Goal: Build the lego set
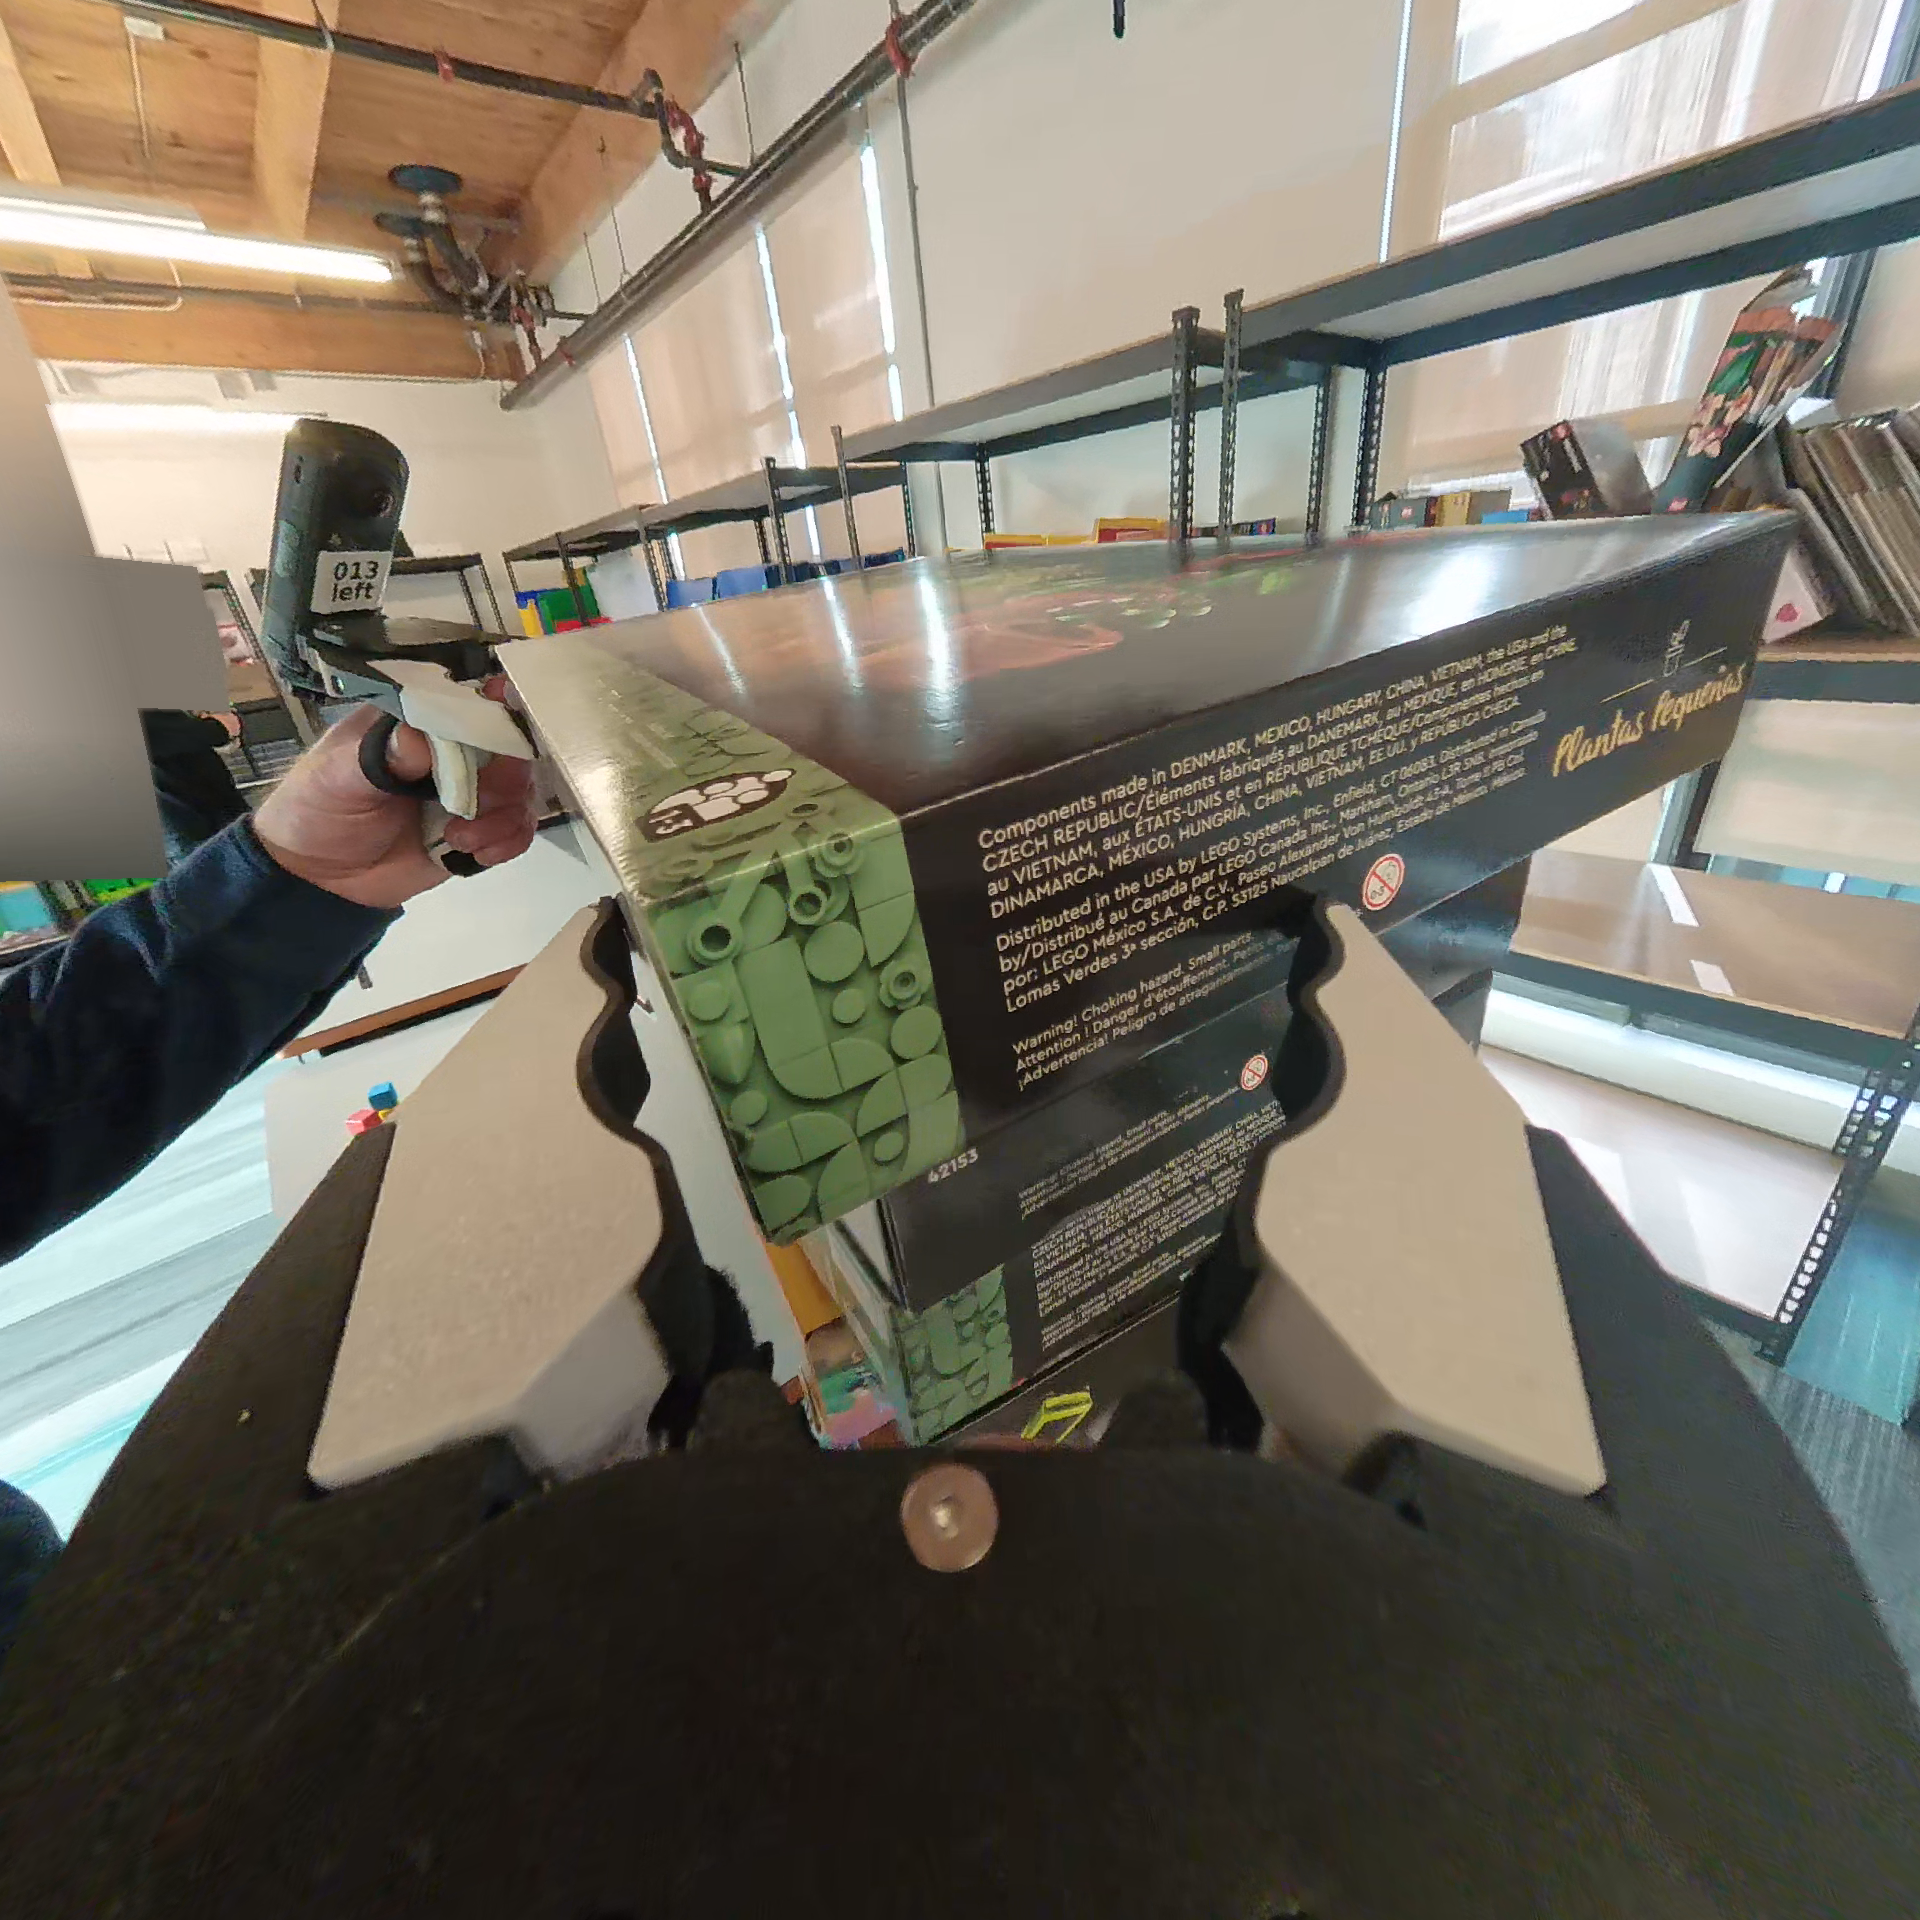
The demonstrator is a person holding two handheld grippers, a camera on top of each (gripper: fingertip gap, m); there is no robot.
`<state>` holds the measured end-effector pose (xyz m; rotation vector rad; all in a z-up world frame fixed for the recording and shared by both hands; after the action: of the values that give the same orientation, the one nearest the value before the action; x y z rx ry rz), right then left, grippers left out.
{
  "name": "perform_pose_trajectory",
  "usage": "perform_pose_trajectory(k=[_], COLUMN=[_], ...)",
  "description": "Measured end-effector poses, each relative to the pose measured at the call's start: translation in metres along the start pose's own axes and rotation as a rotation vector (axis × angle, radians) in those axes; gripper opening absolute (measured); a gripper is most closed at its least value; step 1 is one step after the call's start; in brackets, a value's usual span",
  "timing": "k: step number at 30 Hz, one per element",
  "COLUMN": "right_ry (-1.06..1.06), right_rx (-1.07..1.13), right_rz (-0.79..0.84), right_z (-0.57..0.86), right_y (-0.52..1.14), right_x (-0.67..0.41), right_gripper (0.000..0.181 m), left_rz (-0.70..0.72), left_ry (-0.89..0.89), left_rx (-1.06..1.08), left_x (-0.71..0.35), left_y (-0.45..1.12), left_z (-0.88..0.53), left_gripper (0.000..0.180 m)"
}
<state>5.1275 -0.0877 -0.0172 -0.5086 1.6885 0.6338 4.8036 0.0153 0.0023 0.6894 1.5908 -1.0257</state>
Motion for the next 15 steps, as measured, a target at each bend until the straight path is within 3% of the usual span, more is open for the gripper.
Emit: perform_pose_trajectory(k=[1, 15], right_ry=[-0.008, -0.055], right_rx=[0.001, 0.036], right_rz=[0.014, 0.109], right_z=[-0.002, -0.018], right_y=[-0.003, -0.074], right_x=[-0.002, -0.009], right_gripper=[0.124, 0.125], left_rz=[0.009, 0.135], left_ry=[0.008, 0.145], left_rx=[0.0, 0.005], left_x=[-0.002, -0.037], left_y=[-0.001, 0.003], left_z=[0.003, 0.069], left_gripper=[0.139, 0.14])
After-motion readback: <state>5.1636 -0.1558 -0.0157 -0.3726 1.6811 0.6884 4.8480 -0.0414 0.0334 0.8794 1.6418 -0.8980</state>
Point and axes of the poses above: each gripper's, where its closed fingertips meet, y out along the fingers, x out of its underside, z = x × y across the jaws, the point moved 5 cm from there along -y, back along the fingers, and after that the axes turned 3 degrees about y, right-handed, at the moved point
